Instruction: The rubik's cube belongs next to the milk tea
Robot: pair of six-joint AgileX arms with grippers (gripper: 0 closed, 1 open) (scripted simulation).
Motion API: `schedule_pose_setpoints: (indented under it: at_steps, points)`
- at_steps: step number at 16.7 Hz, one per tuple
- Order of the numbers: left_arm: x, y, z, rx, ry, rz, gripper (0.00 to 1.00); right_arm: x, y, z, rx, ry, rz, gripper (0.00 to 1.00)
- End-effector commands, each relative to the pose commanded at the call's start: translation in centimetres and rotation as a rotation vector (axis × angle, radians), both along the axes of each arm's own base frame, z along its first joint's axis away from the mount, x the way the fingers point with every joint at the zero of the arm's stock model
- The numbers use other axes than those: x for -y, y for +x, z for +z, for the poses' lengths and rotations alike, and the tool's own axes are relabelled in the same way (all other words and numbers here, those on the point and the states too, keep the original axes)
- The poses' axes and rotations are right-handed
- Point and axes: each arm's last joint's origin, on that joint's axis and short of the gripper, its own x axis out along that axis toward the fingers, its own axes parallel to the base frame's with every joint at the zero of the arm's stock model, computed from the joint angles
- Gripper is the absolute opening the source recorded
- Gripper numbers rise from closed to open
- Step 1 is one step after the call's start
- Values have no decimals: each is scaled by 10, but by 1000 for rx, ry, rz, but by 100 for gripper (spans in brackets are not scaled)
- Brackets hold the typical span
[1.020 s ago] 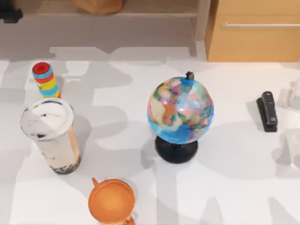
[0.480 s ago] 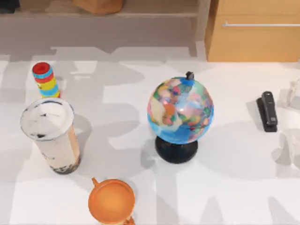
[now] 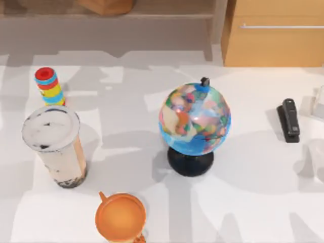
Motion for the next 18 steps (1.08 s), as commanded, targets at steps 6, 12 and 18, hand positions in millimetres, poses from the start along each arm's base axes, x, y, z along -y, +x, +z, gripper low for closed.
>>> schedule_pose_setpoints:
  at_steps: [6, 12, 18]
  points:
    - [5, -42, -12, -497, -18, 23, 0, 0, 0, 0, 0, 0, 0, 100]
    - [13, -99, -58, -1087, -32, 51, 0, 0, 0, 0, 0, 0, 0, 100]
    - [21, -126, -76, -1342, -17, 51, 0, 0, 0, 0, 0, 0, 0, 100]
